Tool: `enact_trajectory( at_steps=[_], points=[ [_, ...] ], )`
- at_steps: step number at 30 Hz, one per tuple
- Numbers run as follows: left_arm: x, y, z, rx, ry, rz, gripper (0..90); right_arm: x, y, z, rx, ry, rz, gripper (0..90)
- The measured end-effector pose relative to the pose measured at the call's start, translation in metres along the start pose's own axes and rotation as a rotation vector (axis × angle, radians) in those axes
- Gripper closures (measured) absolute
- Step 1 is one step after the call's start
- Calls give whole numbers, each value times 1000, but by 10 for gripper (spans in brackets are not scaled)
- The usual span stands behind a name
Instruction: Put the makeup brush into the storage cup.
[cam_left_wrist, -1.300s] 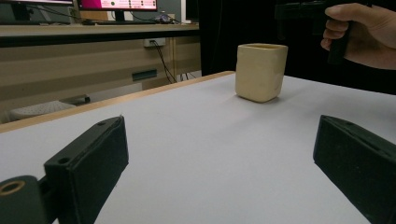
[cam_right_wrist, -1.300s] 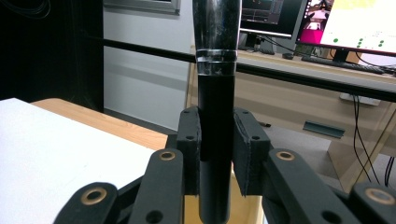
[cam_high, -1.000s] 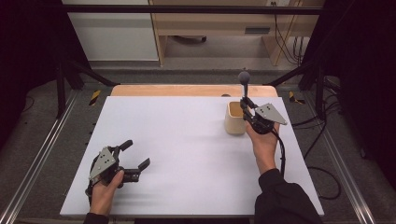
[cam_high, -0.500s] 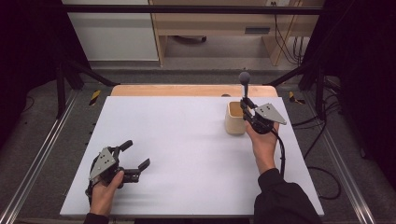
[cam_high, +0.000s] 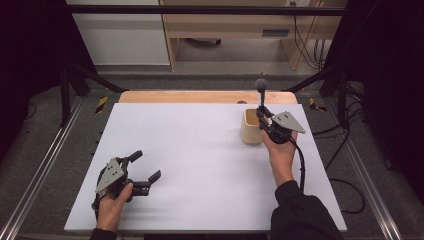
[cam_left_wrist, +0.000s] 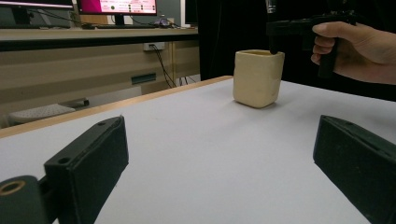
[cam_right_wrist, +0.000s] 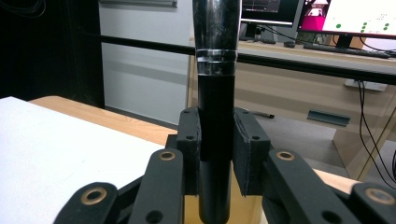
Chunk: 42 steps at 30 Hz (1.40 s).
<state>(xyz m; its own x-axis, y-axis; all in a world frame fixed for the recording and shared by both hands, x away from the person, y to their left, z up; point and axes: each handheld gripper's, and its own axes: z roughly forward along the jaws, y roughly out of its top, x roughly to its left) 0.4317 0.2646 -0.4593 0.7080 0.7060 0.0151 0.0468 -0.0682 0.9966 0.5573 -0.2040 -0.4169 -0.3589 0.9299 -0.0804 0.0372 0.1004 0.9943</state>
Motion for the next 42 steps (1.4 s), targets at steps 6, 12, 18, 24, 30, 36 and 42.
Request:
enact_trajectory(
  at_steps=[6, 12, 18, 24, 30, 36, 42],
  points=[
    [0, 0, 0, 3, -1, 1, 31, 1, -2, 1, 6, 5, 6, 747],
    [0, 0, 0, 4, -1, 2, 31, 2, -4, 2, 12, 8, 6, 747],
    [0, 0, 0, 5, -1, 3, 31, 2, -5, 2, 21, 11, 7, 747],
    [0, 0, 0, 7, -1, 7, 31, 1, -6, 2, 27, 10, 5, 747],
    [0, 0, 0, 5, 0, 5, 31, 2, -8, 3, 39, 10, 9, 747],
    [0, 0, -1, 2, 0, 6, 32, 2, -10, 2, 49, 10, 11, 746],
    [0, 0, -1, 4, 0, 6, 32, 1, -11, 0, 60, 17, 15, 745]
  ],
)
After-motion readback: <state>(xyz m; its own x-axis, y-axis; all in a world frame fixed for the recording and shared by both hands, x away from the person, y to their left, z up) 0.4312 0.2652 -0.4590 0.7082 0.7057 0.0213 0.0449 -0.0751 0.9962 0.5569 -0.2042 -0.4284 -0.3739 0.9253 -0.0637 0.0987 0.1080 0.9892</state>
